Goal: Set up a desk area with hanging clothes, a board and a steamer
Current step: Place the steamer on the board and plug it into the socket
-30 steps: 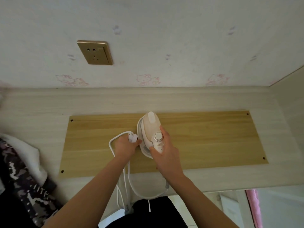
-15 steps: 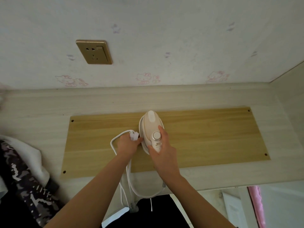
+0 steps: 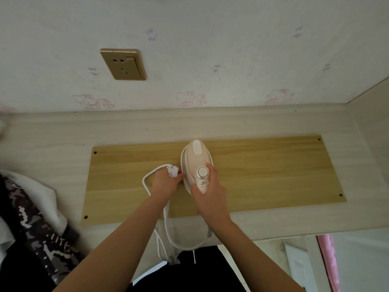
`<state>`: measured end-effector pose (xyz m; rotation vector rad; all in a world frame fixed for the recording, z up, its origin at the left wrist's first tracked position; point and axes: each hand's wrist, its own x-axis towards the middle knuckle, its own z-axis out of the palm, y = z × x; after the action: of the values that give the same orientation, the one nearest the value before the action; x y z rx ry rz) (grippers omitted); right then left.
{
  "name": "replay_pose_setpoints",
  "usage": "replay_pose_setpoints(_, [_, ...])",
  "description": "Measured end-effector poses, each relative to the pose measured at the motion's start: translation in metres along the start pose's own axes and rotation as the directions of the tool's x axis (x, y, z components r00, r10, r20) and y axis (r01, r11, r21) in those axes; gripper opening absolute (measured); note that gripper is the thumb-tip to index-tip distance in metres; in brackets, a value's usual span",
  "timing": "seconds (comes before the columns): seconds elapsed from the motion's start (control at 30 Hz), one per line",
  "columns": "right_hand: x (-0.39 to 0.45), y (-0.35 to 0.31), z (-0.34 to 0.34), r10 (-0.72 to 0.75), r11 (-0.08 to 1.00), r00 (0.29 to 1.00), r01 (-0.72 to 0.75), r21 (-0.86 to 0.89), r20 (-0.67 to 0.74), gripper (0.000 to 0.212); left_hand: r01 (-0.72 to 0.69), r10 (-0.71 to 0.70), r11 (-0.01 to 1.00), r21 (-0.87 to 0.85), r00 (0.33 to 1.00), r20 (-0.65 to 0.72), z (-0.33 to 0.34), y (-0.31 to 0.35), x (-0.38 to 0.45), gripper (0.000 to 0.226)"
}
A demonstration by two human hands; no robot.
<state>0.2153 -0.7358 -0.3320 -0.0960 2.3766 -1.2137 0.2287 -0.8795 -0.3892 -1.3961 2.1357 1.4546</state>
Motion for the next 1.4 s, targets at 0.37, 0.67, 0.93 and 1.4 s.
replay_pose_setpoints(0.37, [-0.004, -0.047, -0.033, -0.275, 0.815, 0.960, 0.207, -0.541, -0.048, 0.062, 0.053, 0.010, 0.802, -0.595, 0.995, 0.103, -0.068, -0.009, -0.035, 0.018])
replay_pose_setpoints(0.67, [-0.010, -0.091, 0.031, -0.075, 0.966, 0.844, 0.193, -0.171, 0.531, 0.034, -0.070, 0.093, 0.699, -0.712, 0.996, -0.006, -0.099, -0.013, -0.075, 0.011])
replay_pose_setpoints(0.93, [-0.027, -0.086, 0.040, 0.066, 0.990, 0.603, 0.059, -0.126, 0.795, 0.018, -0.296, 0.236, 0.620, -0.727, 0.954, -0.187, -0.132, -0.003, -0.091, 0.013])
replay_pose_setpoints(1.4, [-0.015, -0.154, -0.015, -0.451, 0.884, 0.716, 0.278, 0.375, 0.533, 0.021, -0.368, 0.308, 0.616, -0.697, 0.926, -0.217, -0.145, -0.001, -0.114, 0.021])
